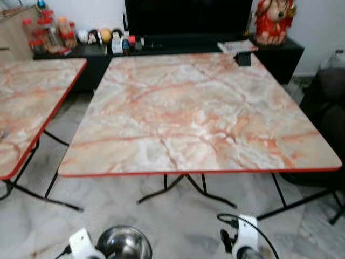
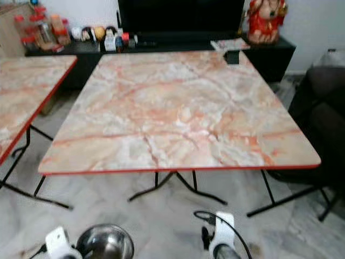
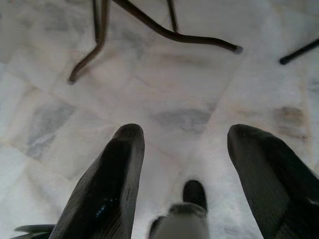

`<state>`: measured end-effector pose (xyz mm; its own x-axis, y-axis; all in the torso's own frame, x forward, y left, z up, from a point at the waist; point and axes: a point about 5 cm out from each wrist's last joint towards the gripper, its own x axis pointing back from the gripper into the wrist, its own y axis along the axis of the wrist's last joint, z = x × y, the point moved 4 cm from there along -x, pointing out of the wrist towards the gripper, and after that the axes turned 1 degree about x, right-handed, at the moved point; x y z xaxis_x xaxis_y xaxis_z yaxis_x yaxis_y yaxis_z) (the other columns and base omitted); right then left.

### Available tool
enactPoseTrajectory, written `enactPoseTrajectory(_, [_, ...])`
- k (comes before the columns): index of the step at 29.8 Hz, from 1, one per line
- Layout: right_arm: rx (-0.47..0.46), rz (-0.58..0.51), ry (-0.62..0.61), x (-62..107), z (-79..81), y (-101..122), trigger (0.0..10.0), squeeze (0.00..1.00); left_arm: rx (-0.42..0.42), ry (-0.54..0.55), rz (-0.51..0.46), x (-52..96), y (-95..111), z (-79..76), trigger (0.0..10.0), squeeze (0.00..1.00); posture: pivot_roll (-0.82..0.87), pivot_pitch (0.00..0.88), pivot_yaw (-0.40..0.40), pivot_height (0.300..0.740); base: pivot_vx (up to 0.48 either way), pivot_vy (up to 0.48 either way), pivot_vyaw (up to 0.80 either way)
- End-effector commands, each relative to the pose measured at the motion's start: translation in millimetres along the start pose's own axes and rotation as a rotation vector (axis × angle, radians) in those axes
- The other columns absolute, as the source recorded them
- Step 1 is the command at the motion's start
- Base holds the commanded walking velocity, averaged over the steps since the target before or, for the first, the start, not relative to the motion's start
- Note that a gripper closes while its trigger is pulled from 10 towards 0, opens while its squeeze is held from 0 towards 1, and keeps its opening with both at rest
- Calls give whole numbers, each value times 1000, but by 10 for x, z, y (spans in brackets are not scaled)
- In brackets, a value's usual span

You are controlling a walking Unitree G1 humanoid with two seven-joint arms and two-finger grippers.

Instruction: Setting the table

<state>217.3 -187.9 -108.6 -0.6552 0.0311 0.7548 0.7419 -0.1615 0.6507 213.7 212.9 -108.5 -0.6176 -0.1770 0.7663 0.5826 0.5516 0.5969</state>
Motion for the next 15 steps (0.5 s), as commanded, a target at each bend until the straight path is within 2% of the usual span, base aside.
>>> enactPoseTrajectory(1, [-13, 2, 9, -2, 35, -11, 10000, 0, -2, 21, 13, 10, -21, 90, 10000, 0, -50, 0, 19, 740, 0, 0, 0])
enactPoseTrajectory(3, [-7, 8, 23, -4, 53, -11, 10000, 0, -11, 21, 10, 10, -17, 86, 10000, 0, -50, 0, 17, 740, 0, -141, 0])
enactPoseTrajectory(9, [39, 14, 28, 1, 42, -27, 10000, 0, -8, 21, 13, 15, -47, 73, 10000, 0, -50, 0, 10, 740, 0, -412, 0])
enactPoseTrajectory(13, [41, 32, 24, 9, 17, -66, 10000, 0, -9, 20, 15, 20, -70, 69, 10000, 0, -51, 0, 10, 740, 180, -413, 458])
enactPoseTrajectory(15, [21, 30, 21, 10, 13, -68, 10000, 0, -12, 20, 17, 22, -78, 74, 10000, 0, -52, 0, 9, 740, 0, -412, 0])
